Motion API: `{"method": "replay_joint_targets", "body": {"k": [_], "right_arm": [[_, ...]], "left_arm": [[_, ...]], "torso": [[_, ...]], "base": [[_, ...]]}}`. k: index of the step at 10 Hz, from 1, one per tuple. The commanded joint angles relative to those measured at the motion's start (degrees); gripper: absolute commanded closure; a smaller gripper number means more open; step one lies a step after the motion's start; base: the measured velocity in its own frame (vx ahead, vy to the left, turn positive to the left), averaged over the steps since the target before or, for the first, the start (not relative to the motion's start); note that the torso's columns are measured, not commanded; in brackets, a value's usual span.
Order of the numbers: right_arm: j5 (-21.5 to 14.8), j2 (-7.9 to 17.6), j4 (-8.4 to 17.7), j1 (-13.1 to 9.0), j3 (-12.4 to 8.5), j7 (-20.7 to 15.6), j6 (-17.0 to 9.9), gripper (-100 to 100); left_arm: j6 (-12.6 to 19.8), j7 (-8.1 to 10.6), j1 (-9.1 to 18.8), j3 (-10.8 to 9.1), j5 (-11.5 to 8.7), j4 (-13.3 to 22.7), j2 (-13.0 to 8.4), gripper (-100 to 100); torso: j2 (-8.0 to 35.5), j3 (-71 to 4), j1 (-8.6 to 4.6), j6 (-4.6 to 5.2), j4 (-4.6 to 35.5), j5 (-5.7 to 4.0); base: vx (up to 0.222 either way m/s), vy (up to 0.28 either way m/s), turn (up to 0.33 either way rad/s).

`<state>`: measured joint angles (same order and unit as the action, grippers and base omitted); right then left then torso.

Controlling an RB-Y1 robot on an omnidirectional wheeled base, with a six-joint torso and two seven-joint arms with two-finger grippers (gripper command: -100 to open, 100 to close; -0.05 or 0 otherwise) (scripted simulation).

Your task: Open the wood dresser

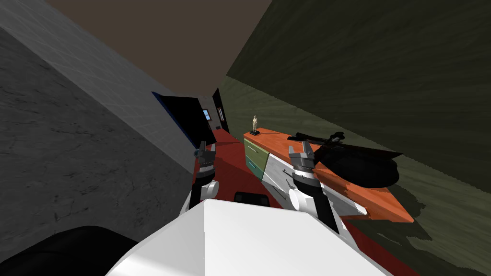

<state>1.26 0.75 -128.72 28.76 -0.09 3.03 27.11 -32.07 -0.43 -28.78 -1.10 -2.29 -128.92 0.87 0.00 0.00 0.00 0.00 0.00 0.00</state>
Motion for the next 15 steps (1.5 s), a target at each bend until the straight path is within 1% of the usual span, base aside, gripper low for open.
{"method": "replay_joint_targets", "body": {"k": [1,3,9,10,11,12,15], "right_arm": [[0.0,0.0,0.0,0.0,0.0,0.0,0.0,0],[0.0,0.0,0.0,0.0,0.0,0.0,0.0,0],[0.0,0.0,0.0,0.0,0.0,0.0,0.0,0],[-0.5,1.8,0.3,-0.1,0.0,-0.4,0.0,-100],[-1.0,3.2,0.6,-0.2,-0.1,-0.8,0.1,-100],[-1.7,4.6,1.0,-0.3,-0.1,-1.3,0.1,-100],[-4.5,9.2,2.7,-0.8,-0.3,-3.6,0.3,-100]], "left_arm": [[0.0,0.00,0.0,0.00,0.0,0.0,0.0,0],[0.0,0.00,0.0,0.00,0.0,0.0,0.0,0],[0.0,0.00,0.0,0.00,0.0,0.0,0.0,0],[0.0,0.00,0.0,0.00,0.0,0.0,0.0,0],[0.0,0.00,0.0,0.00,0.0,0.0,0.0,0],[0.0,0.00,0.0,0.00,0.0,0.0,0.0,0],[0.0,0.00,0.0,0.00,0.0,0.0,0.0,0]], "torso": [[2.3,-4.7,0.00,0.00,2.3,0.00],[10.0,-20.1,0.00,0.00,10.1,0.00],[35.4,-70.7,0.00,0.00,35.4,0.00],[39.6,-79.2,0.00,0.00,39.6,0.00],[41.5,-83.1,0.02,0.00,41.5,0.01],[42.1,-84.3,0.04,0.00,42.0,0.01],[42.3,-84.6,0.03,0.00,42.3,0.01]], "base": [[0.000,0.000,0.000],[0.000,0.000,0.000],[0.000,0.000,0.000],[0.008,0.008,0.015],[0.007,0.017,0.024],[0.009,0.023,0.028],[0.016,0.035,0.042]]}}
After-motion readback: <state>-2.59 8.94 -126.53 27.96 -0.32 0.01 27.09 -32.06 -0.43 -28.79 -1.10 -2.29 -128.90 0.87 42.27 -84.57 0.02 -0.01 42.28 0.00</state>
